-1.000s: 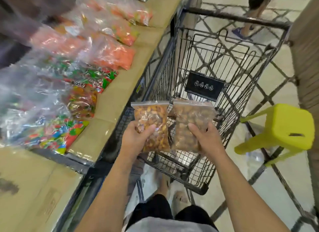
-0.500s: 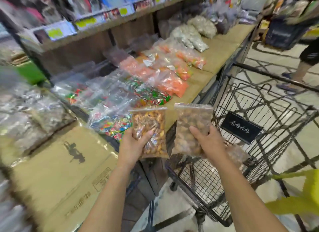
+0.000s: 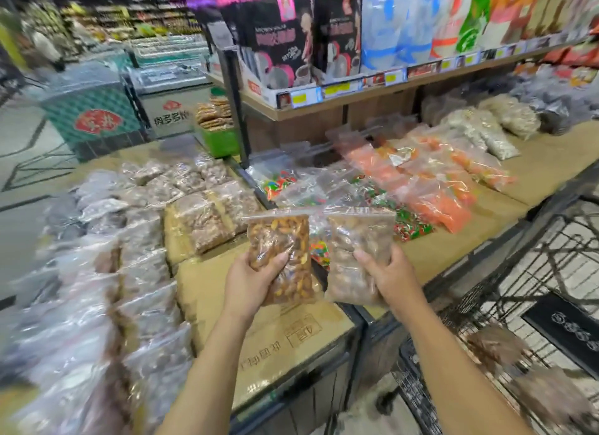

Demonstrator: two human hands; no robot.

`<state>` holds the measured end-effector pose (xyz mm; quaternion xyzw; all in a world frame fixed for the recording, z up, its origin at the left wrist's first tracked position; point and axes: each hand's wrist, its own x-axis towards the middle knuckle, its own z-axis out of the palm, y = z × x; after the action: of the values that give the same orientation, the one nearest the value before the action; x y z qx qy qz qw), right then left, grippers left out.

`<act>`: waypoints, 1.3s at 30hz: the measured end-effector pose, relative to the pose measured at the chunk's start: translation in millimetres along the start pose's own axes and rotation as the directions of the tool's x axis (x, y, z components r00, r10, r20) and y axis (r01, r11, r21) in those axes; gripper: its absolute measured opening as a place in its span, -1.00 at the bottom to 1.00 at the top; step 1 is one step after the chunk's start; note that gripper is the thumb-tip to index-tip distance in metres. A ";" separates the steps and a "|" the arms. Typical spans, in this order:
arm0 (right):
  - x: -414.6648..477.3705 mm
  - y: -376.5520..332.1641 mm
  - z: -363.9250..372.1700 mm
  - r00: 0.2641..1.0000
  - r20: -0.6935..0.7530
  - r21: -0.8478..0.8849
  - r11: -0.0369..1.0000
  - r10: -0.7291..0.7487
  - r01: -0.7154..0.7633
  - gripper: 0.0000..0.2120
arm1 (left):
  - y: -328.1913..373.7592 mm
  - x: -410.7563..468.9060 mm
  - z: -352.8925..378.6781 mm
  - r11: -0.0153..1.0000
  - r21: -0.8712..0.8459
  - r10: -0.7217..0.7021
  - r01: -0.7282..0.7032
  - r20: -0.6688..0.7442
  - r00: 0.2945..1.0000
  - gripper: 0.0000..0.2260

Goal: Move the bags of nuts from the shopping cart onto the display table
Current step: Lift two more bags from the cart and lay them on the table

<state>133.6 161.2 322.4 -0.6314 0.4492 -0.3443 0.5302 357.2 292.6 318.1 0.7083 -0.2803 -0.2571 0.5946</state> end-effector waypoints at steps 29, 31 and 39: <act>163.5 -13.9 144.5 0.923 0.379 -0.075 0.992 -0.063 0.099 -0.31 | -38.5 75.3 -69.5 0.983 0.144 -0.036 0.117 -0.472 0.881 -0.66; 174.0 -14.6 148.9 0.918 0.393 -0.102 0.990 -0.050 0.098 -0.40 | -38.3 81.8 -66.2 0.984 0.118 -0.061 0.134 -0.480 0.875 -0.68; 200.4 -9.1 180.8 0.910 0.415 -0.239 0.964 -0.006 0.115 -0.22 | -61.3 120.4 -73.9 0.976 0.023 -0.175 0.216 -0.504 0.846 -0.62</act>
<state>372.2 39.8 286.6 -0.7670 0.3487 -0.1587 0.5148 499.9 267.9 265.8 0.7981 -0.0535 -0.1133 0.5893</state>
